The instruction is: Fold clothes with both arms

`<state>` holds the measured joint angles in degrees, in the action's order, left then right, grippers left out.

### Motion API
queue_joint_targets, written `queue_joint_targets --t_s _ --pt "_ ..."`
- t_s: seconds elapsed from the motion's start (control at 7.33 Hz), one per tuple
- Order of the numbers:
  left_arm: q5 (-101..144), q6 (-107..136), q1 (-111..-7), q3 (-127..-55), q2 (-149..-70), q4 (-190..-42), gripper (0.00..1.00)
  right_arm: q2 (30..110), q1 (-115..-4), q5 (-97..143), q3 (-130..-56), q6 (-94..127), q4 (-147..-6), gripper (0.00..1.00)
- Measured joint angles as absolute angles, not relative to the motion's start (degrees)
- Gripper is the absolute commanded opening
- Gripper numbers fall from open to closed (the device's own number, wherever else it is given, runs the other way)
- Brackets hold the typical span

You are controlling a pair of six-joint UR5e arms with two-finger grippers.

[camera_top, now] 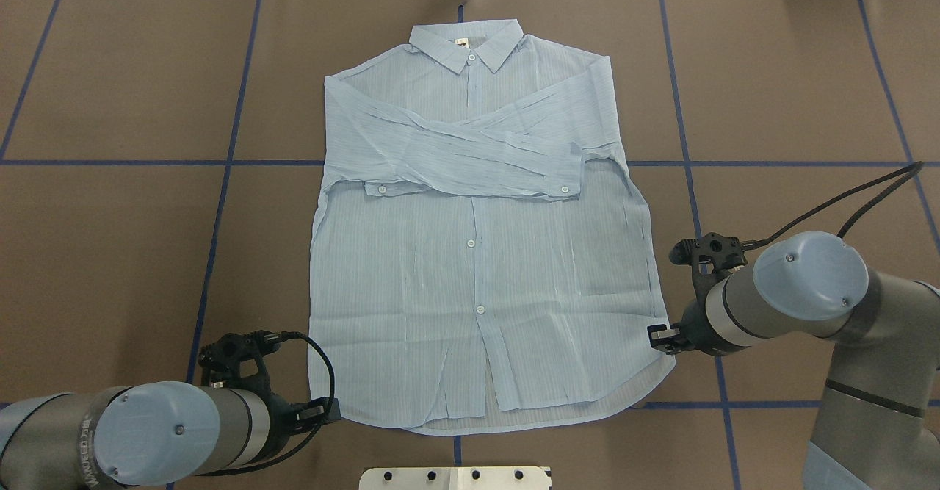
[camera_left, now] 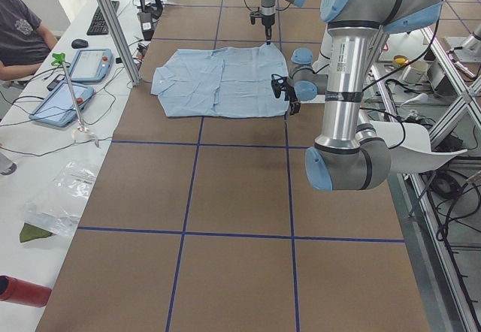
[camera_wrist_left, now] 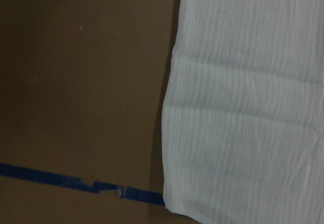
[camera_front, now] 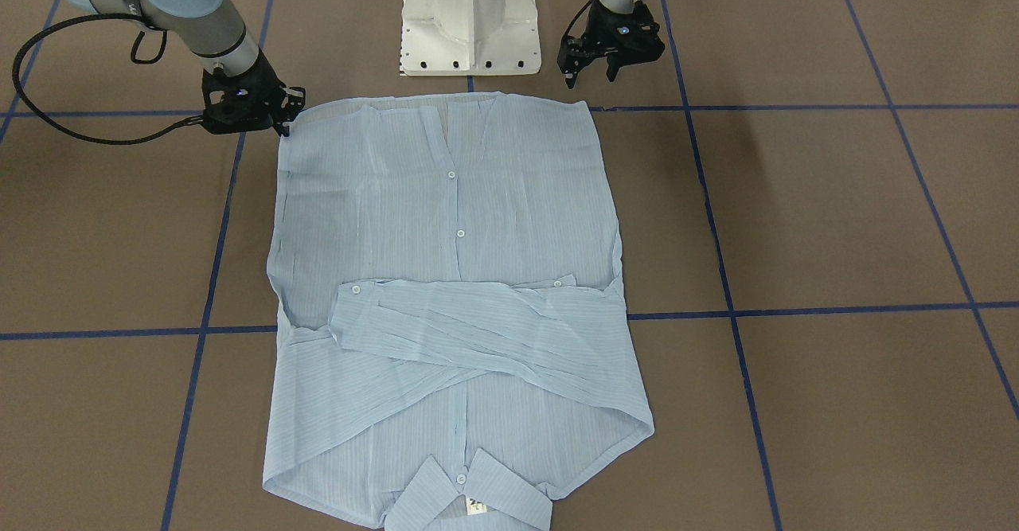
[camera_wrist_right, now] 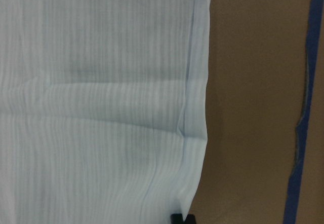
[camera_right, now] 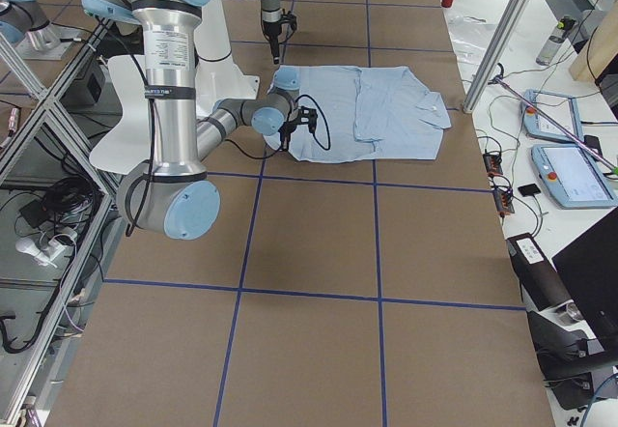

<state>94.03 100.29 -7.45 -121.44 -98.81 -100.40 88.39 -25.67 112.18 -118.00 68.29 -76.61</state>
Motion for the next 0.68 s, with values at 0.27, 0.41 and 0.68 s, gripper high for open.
queue_joint_targets --t_s 0.27,0.41,0.68 --pt "94.1 100.2 -7.3 -120.8 -100.4 -99.1 0.72 88.5 -25.9 112.2 -118.0 68.2 -76.6 0.00" --pt "94.0 100.2 -7.4 -120.3 -100.9 -98.9 0.68 88.5 -25.9 112.2 -118.0 68.2 -76.6 0.00" --pt "93.9 100.2 -7.8 -118.8 -101.5 -98.7 0.59 88.5 -26.0 112.2 -117.8 68.2 -76.6 0.00"
